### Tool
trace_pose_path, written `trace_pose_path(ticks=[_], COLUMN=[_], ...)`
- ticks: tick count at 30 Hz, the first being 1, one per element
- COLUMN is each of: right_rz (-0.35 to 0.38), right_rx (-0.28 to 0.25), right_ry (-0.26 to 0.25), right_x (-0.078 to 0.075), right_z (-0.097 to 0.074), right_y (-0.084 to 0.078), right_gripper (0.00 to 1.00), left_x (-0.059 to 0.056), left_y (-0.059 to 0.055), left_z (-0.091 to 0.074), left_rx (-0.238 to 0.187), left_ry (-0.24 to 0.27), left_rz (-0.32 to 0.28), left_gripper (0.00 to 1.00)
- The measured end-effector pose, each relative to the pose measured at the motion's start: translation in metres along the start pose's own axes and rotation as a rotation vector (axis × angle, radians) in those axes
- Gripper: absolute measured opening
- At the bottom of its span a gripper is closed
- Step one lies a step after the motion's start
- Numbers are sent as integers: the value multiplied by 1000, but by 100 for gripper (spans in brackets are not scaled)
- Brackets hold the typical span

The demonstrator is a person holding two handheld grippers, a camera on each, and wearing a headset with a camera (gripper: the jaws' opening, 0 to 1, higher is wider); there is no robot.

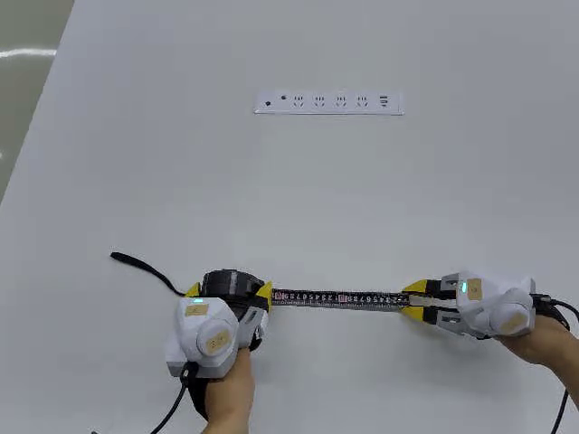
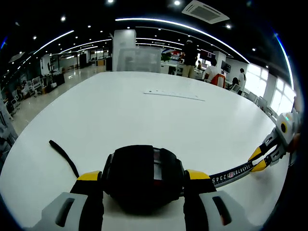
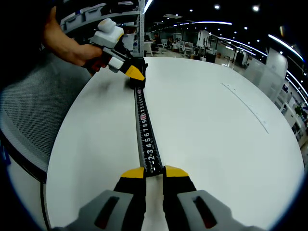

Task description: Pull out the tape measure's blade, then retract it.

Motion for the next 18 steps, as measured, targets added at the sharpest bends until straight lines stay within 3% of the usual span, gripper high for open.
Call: trace_pose_path(ticks=[6,18], right_rz=[0,7], right_rx=[-4,-11], right_ry=[4,-4], right_x=[1,-1], right_z=[2,1], right_y=[1,3], right_gripper=[10,10], left_x=[1,2], left_y=[1,1], left_z=[1,0], left_rx=[33,38], left_ry=[-3,-4], left_rz=[1,-22], left_gripper=[63,61])
Point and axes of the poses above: the centre of the closed fingertips' face, and the gripper's own axes: z roughly forward along the fingers, x roughly to its left, y roughly out of its top, the point moved 6 cm from there along -z, roughly backward along the fingers, and after that the axes turned 3 degrees about z, right-handed, at the moved point
